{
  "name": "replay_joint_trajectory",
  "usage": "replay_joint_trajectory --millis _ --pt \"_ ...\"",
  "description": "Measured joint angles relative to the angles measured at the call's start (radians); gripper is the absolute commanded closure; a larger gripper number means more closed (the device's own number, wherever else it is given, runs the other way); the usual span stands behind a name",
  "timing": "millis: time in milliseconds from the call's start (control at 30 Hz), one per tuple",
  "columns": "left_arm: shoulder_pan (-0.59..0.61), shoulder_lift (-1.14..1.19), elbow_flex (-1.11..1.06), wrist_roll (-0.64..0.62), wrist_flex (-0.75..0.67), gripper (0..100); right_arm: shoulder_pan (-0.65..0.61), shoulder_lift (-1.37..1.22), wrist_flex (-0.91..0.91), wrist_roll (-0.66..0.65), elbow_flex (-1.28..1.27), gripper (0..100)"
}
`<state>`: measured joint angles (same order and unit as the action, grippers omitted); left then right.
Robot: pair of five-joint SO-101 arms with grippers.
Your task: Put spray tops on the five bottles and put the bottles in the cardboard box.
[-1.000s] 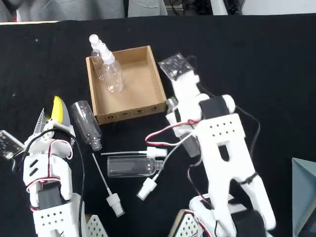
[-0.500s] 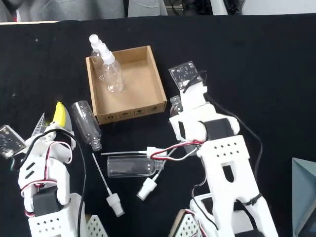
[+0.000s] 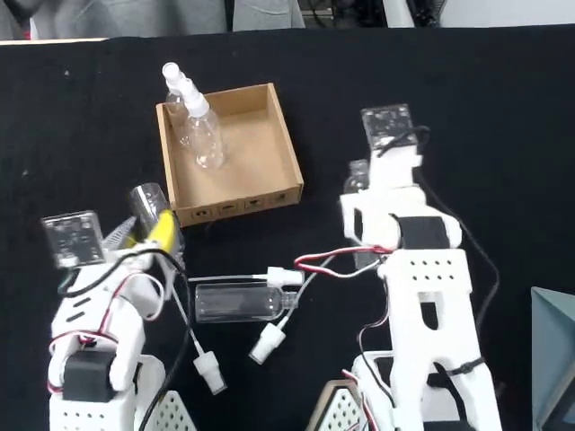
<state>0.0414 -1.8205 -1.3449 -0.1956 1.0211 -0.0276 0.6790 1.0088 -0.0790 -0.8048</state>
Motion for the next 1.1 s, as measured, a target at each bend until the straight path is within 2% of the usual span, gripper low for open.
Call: replay_joint_trajectory --millis 200,333,500,767,967,1100 --pt "-0.195 0.000 0.000 0.094 0.064 84 0.061 0.000 -0.066 0.049 -0.049 94.6" --pt "-0.261 -0.002 0.000 0.098 0.083 84 0.087 0.000 -0.083 0.054 -0.051 94.6" --pt "-0.279 0.041 0.006 0.098 0.083 84 0.087 0.000 -0.083 0.054 -0.051 94.6" --pt "-0.282 0.358 0.150 0.104 0.083 84 0.092 0.000 -0.086 0.054 -0.051 94.6" --pt "-0.284 0.555 0.219 0.244 0.083 84 0.146 0.000 -0.101 0.054 -0.051 94.6" --pt "-0.284 0.638 0.264 0.265 0.083 84 0.169 0.000 -0.120 0.055 -0.057 94.6"
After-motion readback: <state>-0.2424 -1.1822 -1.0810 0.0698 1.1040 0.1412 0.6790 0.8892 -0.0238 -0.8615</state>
